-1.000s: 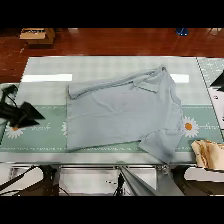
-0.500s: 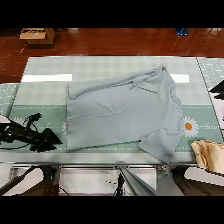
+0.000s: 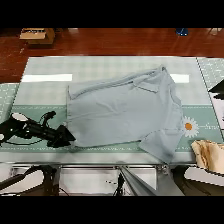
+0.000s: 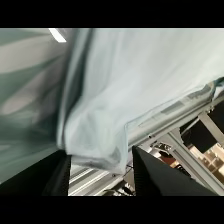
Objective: Fold the shirts.
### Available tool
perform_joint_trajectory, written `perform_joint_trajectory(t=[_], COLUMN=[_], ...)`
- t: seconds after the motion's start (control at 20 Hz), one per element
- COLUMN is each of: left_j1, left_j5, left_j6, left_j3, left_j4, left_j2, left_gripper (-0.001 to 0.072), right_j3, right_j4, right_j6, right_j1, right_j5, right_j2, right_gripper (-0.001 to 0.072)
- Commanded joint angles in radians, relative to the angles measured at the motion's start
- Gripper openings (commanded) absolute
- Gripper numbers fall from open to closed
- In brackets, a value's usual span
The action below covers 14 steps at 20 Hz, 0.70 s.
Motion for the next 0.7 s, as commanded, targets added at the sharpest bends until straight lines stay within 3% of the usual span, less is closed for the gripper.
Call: perform_joint_trajectory(t=[0.0, 0.05, 0.1, 0.2, 0.35, 0.5, 0.65], left_j1=[-0.09, -0.098, -0.098, -0.098, -0.098, -0.098, -0.098], left_j5=[0.126, 0.138, 0.141, 0.135, 0.126, 0.135, 0.138], left_j6=[0.006, 0.006, 0.008, 0.02, 0.064, 0.116, 0.179], left_j3=[-0.002, -0.001, -0.001, 0.006, 0.009, 0.009, 0.009], left_j4=[-0.041, -0.051, -0.061, -0.063, -0.093, -0.159, -0.261], left_j2=[-0.072, -0.081, -0.082, -0.082, -0.08, -0.08, -0.08], left_gripper=[0.0379, 0.0159, 0.0079, 0.0023, 0.0023, 0.0023, 0.0023], right_j3=[0.0, 0.0, 0.0, -0.002, -0.079, -0.248, -0.395], right_j4=[0.0, -0.003, -0.015, -0.11, -0.064, 0.1, 0.038], right_j6=[0.002, 0.002, 0.001, -0.002, -0.016, -0.093, -0.102], right_j1=[-0.001, -0.001, -0.001, -0.006, -0.087, -0.183, -0.177], right_j5=[0.0, 0.004, 0.013, 0.018, -0.003, -0.009, -0.077], right_j2=[0.0, 0.0, 0.0, 0.0, 0.0, 0.0, -0.001], right_gripper=[0.048, 0.048, 0.048, 0.048, 0.048, 0.0482, 0.0481])
